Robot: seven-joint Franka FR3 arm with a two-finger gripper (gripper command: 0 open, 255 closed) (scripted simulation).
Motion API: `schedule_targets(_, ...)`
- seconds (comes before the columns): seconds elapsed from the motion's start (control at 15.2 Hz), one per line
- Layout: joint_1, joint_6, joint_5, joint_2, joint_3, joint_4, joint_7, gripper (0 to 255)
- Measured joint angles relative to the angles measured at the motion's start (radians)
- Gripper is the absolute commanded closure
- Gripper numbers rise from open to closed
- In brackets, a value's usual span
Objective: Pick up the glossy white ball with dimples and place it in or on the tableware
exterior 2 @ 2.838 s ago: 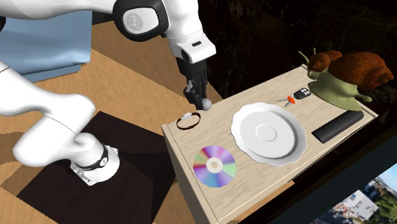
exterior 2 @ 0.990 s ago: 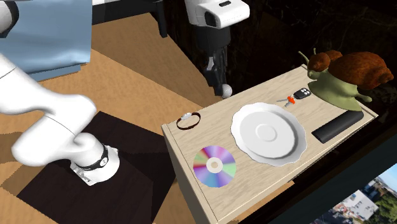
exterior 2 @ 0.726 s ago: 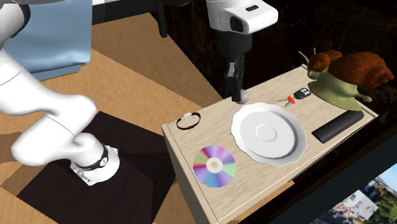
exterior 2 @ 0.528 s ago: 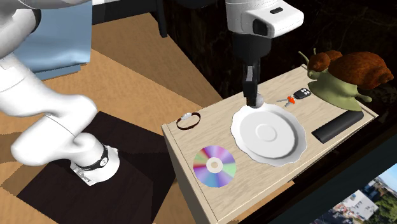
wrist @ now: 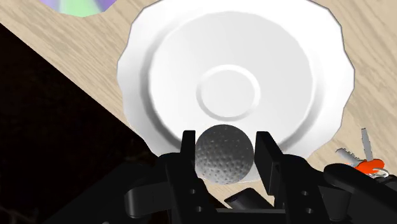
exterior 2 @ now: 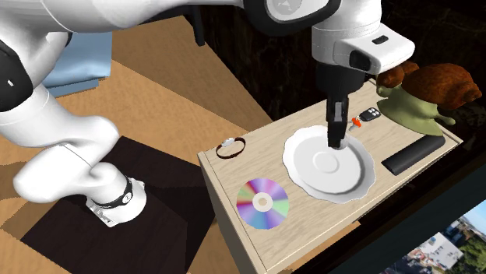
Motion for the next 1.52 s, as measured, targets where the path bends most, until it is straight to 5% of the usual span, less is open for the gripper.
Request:
schedule_targets(1.06,-0.008,0.151,-0.004,-0.020,-0.005,-0.151,0.023,255)
schedule_targets(1.12,-0.008,0.152,-0.005,-0.021,-0.005,-0.149,0.023,0)
schedule_targets(1.25,-0.033,0.181,0.048,-0.037,-0.021,-0.166,-0.025,0)
schedule_targets(1.39,-0.107,0.225,0.381,-0.057,-0.080,-0.193,-0.251,0)
schedule_targets(1.52,-0.129,0.251,0.553,-0.057,-0.100,-0.210,-0.353,0)
